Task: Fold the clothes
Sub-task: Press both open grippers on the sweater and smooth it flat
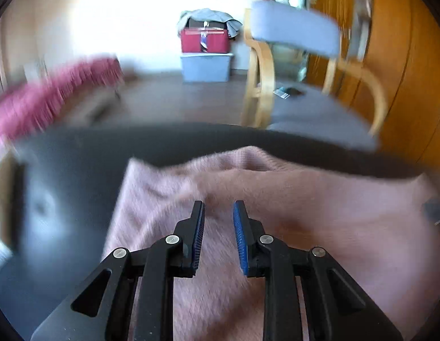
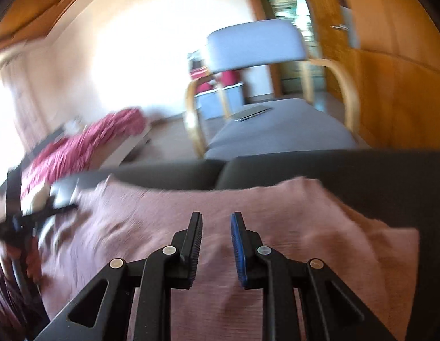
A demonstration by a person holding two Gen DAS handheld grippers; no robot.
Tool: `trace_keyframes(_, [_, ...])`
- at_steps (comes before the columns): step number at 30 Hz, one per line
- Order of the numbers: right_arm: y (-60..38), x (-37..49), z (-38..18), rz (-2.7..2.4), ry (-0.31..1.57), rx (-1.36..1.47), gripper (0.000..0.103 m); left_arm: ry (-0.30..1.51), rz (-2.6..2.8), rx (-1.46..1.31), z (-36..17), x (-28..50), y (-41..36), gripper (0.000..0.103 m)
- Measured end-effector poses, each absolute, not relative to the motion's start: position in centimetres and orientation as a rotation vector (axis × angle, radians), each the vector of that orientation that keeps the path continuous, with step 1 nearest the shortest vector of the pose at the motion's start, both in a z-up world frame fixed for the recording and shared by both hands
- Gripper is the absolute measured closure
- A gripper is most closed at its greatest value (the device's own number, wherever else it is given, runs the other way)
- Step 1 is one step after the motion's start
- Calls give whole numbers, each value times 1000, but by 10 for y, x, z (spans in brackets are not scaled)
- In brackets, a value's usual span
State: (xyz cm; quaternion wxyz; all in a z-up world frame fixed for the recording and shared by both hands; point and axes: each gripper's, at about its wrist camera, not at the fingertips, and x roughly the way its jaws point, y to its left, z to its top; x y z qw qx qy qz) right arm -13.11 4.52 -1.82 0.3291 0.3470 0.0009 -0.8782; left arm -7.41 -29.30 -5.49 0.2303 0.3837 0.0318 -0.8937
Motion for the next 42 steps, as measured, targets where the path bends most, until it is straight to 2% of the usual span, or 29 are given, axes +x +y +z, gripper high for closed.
trace_keyframes(2, [37, -132, -24, -2310, 65, 959, 83, -33, -2345, 1102, -71, -91, -295, 80])
trace_keyframes(5, [50, -146, -33, -2338, -17, 1069, 82, -6, -2273, 1063, -72, -92, -313, 73])
trace_keyframes(7, [64, -152, -37, -2375, -78, 1108, 82, 2, -2169, 1052, -76, -88, -329, 64])
trace_keyframes(8, [68, -153, -39, -2393, -88, 1122, 83, 43, -2159, 1046, -76, -85, -338, 60])
trace_keyframes(12, [67, -154, -41, -2417, -55, 1129, 83, 237, -2225, 916, -61, -54, -351, 59])
trace_keyframes(18, [61, -150, -41, -2448, 23, 1124, 82, 426, -2524, 800, -36, -26, -301, 59])
trace_keyframes(20, [59, -147, -41, -2460, 51, 1122, 81, 331, -2648, 860, -40, -35, -272, 59])
trace_keyframes(22, [57, -144, -40, -2472, 79, 1119, 81, 137, -2649, 1023, -58, -58, -247, 59])
trace_keyframes(24, [55, -142, -39, -2487, 108, 1111, 81, 62, -2606, 1131, -71, -70, -244, 58])
trace_keyframes(26, [54, -136, -35, -2508, 138, 1075, 80, 100, -2614, 1123, -70, -68, -250, 53])
trace_keyframes(30, [39, -101, -3, -2464, 198, 782, 80, 111, -2612, 1114, -70, -63, -252, 51])
trace_keyframes(32, [15, -83, 4, -2330, 243, 725, 80, 88, -2603, 1105, -70, -62, -248, 51])
trace_keyframes(40, [-52, -76, -35, -2256, 570, 842, 84, 116, -2599, 945, -53, -52, -241, 49])
trace_keyframes(42, [-55, -79, -40, -2260, 593, 852, 84, 123, -2597, 905, -49, -50, -239, 48])
